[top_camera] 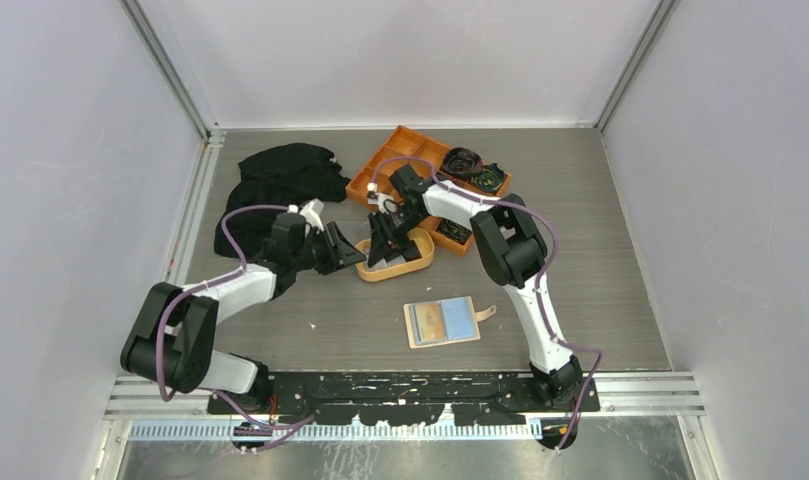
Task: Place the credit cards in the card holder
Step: Pick up the credit card from the storage box.
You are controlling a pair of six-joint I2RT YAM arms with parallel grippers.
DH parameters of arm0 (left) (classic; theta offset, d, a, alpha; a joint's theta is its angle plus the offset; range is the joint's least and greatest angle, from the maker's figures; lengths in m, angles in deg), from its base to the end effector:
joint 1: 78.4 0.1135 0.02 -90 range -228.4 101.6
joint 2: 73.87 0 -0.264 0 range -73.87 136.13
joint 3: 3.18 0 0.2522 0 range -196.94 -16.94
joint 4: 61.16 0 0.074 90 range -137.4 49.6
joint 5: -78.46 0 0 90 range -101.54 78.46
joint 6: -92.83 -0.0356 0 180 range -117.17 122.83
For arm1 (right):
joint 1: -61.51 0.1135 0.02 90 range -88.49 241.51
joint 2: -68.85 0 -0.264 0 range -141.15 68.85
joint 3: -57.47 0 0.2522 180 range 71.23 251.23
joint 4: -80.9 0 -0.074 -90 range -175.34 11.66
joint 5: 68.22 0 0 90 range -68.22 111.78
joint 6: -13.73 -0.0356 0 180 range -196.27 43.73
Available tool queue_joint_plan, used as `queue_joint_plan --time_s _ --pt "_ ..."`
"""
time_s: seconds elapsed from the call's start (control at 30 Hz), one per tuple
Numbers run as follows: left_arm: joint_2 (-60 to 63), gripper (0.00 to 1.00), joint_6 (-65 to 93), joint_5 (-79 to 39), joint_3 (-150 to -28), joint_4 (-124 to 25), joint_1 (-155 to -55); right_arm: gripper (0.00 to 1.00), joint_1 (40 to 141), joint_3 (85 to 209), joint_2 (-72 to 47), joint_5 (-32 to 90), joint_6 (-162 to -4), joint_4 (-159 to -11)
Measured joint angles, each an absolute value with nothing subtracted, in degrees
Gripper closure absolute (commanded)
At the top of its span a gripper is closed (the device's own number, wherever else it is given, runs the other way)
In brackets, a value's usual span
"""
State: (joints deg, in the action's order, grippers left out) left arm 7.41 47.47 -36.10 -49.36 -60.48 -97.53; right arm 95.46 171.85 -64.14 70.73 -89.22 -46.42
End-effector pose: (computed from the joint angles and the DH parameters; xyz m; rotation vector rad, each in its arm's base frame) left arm 0.2527 -0.1033 0.1672 -0.2617 2.3342 -1.0627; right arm 0.3751 0.2849 0.1339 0.7100 -2.6895 -1.3402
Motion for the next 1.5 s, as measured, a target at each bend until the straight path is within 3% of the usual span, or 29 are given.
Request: queue_joint_plan --time_s 1.0,1.5 --pt "-13.60 0.55 46.14 -32.17 -41.74 -52.33 -97.58 0.71 92.53 168.20 -60.66 72.74 -91.47 -48.50" --pt "-19.11 0.55 47.63 -32.10 -39.70 -50.99 -97.58 0.92 89.67 167.19 -60.12 71.60 -91.29 -48.32"
